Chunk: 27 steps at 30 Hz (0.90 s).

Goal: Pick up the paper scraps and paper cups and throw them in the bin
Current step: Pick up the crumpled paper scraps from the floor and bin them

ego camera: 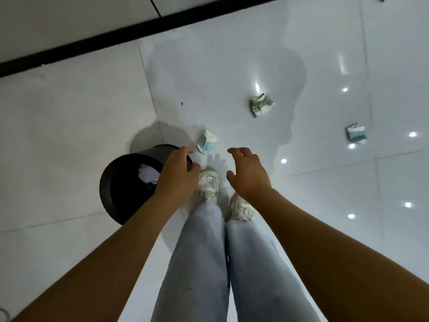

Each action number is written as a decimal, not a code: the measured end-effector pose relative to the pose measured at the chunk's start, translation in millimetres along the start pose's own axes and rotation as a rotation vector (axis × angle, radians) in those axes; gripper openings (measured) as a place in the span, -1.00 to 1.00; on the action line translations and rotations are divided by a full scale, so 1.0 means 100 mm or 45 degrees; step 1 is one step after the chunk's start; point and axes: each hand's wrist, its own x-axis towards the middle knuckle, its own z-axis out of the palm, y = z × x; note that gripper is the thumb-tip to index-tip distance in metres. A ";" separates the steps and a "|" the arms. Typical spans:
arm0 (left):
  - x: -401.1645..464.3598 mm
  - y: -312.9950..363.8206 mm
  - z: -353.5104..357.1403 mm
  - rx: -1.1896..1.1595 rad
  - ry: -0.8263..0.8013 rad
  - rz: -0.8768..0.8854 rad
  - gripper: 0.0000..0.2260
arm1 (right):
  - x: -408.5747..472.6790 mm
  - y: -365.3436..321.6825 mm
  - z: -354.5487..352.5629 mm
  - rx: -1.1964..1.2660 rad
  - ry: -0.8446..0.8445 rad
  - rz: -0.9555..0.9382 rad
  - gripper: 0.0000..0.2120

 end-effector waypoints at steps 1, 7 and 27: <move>0.15 -0.05 0.06 -0.002 0.007 -0.010 -0.70 | 0.16 0.04 0.11 -0.010 -0.007 -0.009 -0.44; 1.08 -0.33 0.40 0.034 -0.020 0.025 -0.68 | 1.19 0.15 0.86 -0.072 0.007 -0.058 -0.44; 1.83 -0.67 0.56 -0.120 -0.131 -0.137 -0.66 | 1.84 0.12 1.36 -0.031 0.149 -0.185 -0.33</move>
